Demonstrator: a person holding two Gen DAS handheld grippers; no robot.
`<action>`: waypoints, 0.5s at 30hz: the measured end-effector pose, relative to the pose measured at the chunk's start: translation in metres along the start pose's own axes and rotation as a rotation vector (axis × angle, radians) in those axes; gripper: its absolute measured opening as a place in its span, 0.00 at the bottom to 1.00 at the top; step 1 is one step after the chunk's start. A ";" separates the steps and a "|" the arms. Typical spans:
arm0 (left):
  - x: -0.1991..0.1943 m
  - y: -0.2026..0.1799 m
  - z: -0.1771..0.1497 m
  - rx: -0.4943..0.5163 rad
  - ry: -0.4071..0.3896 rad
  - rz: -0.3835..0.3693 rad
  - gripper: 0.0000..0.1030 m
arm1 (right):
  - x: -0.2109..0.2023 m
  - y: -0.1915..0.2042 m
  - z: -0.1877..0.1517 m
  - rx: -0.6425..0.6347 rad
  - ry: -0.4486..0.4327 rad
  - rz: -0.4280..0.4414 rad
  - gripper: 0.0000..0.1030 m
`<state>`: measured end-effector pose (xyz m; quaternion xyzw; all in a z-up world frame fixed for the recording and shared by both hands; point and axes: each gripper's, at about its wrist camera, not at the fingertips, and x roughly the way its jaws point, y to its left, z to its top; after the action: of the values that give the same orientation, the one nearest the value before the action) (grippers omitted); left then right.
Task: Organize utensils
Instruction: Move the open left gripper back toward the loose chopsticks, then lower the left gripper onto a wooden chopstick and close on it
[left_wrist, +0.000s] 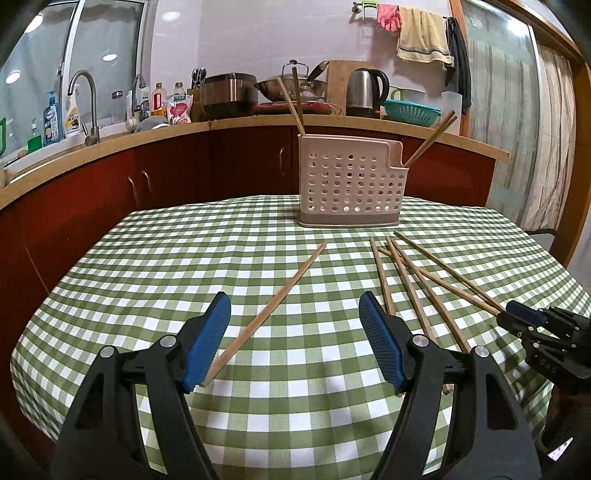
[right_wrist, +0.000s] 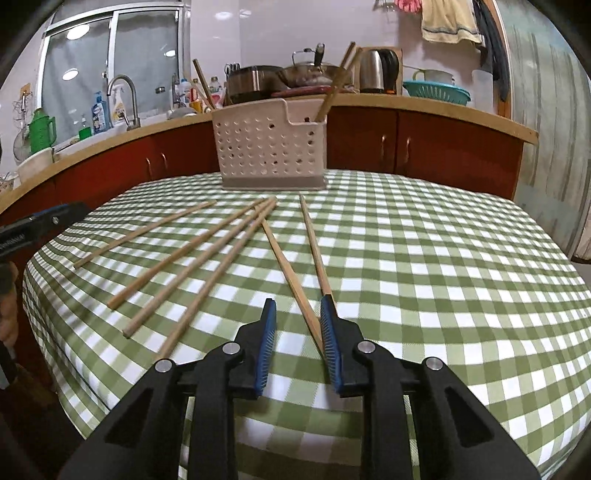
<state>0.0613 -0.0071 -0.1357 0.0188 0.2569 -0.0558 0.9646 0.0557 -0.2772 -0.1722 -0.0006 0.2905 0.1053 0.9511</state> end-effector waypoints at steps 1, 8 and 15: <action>0.000 0.000 0.000 0.000 0.000 -0.001 0.68 | 0.000 0.000 -0.002 0.001 0.004 -0.001 0.25; 0.002 0.000 -0.003 -0.006 0.010 -0.003 0.67 | 0.000 0.002 -0.005 -0.008 0.015 -0.003 0.17; 0.003 -0.004 -0.005 -0.005 0.017 -0.014 0.66 | -0.001 0.000 -0.008 0.003 0.018 -0.008 0.16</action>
<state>0.0609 -0.0107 -0.1412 0.0150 0.2653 -0.0617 0.9621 0.0507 -0.2776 -0.1784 -0.0012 0.2990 0.1010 0.9489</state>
